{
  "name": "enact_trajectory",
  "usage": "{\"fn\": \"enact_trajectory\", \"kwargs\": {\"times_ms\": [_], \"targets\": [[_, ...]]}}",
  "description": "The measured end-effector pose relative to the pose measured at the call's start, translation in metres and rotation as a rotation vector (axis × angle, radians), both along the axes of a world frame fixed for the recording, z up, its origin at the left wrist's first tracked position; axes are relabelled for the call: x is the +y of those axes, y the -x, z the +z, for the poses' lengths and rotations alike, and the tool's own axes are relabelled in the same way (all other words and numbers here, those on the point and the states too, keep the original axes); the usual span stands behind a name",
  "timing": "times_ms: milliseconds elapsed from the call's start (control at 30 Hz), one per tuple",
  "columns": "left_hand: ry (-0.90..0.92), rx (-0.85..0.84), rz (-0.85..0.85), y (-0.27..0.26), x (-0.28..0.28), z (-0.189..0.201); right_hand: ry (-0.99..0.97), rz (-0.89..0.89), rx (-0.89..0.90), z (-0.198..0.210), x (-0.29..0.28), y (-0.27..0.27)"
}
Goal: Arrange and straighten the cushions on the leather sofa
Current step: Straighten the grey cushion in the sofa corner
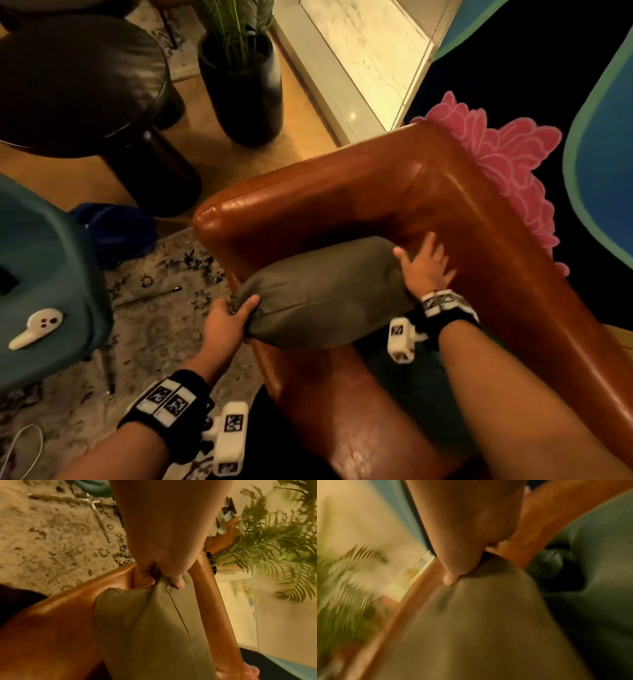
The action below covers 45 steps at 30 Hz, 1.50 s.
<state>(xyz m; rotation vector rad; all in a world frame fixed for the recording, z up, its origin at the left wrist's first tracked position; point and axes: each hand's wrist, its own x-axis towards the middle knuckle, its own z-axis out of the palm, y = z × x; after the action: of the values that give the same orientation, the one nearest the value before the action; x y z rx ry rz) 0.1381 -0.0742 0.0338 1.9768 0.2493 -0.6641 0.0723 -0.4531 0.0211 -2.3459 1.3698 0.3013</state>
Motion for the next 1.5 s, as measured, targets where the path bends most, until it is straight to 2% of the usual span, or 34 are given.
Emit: {"fn": "enact_trajectory", "kwargs": {"times_ms": [33,100,200,267,300,367,433,500,567,633,667,733,800,900,933,967,1000,1067,1100,1133,1167,1233,1300,1367,1400,1433,1467,1500], "targets": [[-0.017,0.048,0.048,-0.001,-0.004,0.0,-0.145,-0.122,-0.046,0.007,-0.008,-0.003],[-0.074,0.075,0.072,-0.007,-0.014,0.006,-0.221,-0.194,-0.102,0.017,-0.007,-0.009],[-0.214,-0.136,-0.089,-0.017,-0.027,0.027,-0.102,-0.076,-0.298,0.034,-0.003,-0.011],[-0.294,-0.212,-0.097,-0.023,-0.025,0.039,-0.06,0.042,-0.503,0.057,-0.008,-0.011],[-0.307,-0.224,-0.061,-0.029,-0.019,0.04,-0.095,0.065,-0.62,0.07,-0.016,-0.01],[-0.351,-0.2,-0.038,-0.04,-0.003,0.04,-0.305,-0.001,-0.791,0.092,-0.025,-0.005],[-0.38,-0.192,-0.119,-0.041,-0.01,0.04,-0.31,-0.08,-0.751,0.097,-0.02,-0.009],[-0.321,-0.246,-0.224,-0.031,-0.037,0.044,-0.178,0.004,-0.591,0.101,-0.003,-0.025],[-0.186,-0.236,-0.284,-0.021,-0.045,0.05,-0.235,0.096,-0.633,0.111,0.002,-0.029],[-0.038,-0.125,-0.185,-0.026,-0.019,0.052,-0.338,0.115,-0.698,0.123,-0.023,-0.019],[0.023,-0.063,-0.144,-0.03,-0.003,0.051,-0.321,0.132,-0.659,0.124,-0.04,-0.01],[0.029,-0.039,-0.149,-0.036,0.008,0.05,-0.196,0.132,-0.52,0.12,-0.065,-0.002],[0.101,-0.013,-0.167,-0.034,-0.008,0.049,-0.06,0.068,-0.431,0.099,-0.068,-0.007],[0.131,0.065,-0.236,-0.031,-0.03,0.046,0.131,-0.138,-0.283,0.068,-0.029,-0.018],[0.118,0.101,-0.249,-0.03,-0.029,0.041,0.231,-0.135,-0.201,0.059,-0.005,-0.019],[0.095,0.124,-0.262,-0.03,-0.027,0.037,0.296,-0.027,-0.199,0.052,0.026,-0.02],[0.073,0.128,-0.285,-0.03,-0.028,0.033,0.281,0.19,-0.229,0.047,0.063,-0.022],[0.048,0.11,-0.33,-0.027,-0.033,0.032,0.066,0.761,-0.285,0.038,0.144,-0.019],[0.028,0.089,-0.344,-0.027,-0.034,0.032,0.027,1.003,-0.265,0.028,0.171,-0.011],[-0.01,0.069,-0.349,-0.028,-0.032,0.032,0.066,1.139,-0.237,0.02,0.179,-0.005],[-0.06,0.054,-0.344,-0.028,-0.027,0.033,0.128,1.162,-0.196,0.014,0.167,-0.003],[-0.148,0.037,-0.311,-0.027,-0.014,0.033,0.278,0.955,-0.092,0.001,0.113,-0.002],[-0.212,0.028,-0.348,-0.023,-0.008,0.036,0.359,0.597,-0.039,-0.01,0.049,0.006],[-0.25,0.005,-0.372,-0.022,-0.012,0.037,0.215,0.145,-0.058,-0.001,0.005,0.01],[-0.269,-0.009,-0.355,-0.023,-0.017,0.039,0.091,-0.083,-0.124,0.007,-0.01,0.008],[-0.285,-0.037,-0.33,-0.024,-0.021,0.041,-0.009,-0.233,-0.209,0.015,-0.021,0.005],[-0.296,-0.072,-0.326,-0.025,-0.025,0.045,-0.071,-0.26,-0.302,0.026,-0.026,0.003],[-0.287,-0.109,-0.352,-0.026,-0.028,0.049,-0.087,-0.201,-0.403,0.035,-0.03,0.001]]}}
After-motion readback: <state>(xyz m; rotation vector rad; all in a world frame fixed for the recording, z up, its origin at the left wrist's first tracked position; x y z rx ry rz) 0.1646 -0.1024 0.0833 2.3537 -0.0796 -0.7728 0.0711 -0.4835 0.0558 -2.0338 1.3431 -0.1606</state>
